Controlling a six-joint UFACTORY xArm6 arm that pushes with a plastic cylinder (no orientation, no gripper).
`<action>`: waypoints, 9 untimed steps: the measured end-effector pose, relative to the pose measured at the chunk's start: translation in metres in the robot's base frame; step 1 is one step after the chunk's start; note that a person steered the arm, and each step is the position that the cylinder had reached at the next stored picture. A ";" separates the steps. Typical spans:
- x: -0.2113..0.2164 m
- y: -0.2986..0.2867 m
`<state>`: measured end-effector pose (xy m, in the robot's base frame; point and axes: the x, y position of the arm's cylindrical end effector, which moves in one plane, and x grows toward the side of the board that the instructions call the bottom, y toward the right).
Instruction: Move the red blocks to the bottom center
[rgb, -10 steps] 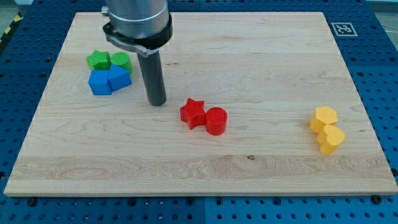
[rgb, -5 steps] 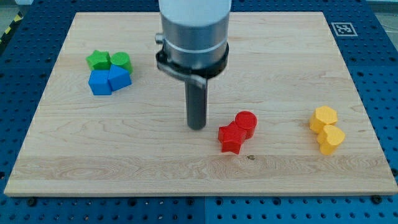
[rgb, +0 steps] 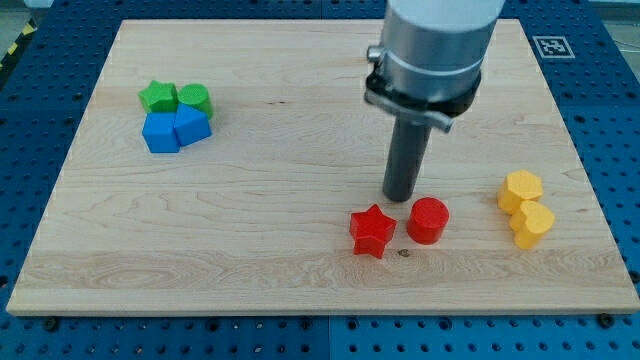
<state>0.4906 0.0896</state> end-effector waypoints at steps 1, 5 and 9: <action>0.001 0.034; 0.049 0.039; 0.054 -0.028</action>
<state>0.5442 0.0620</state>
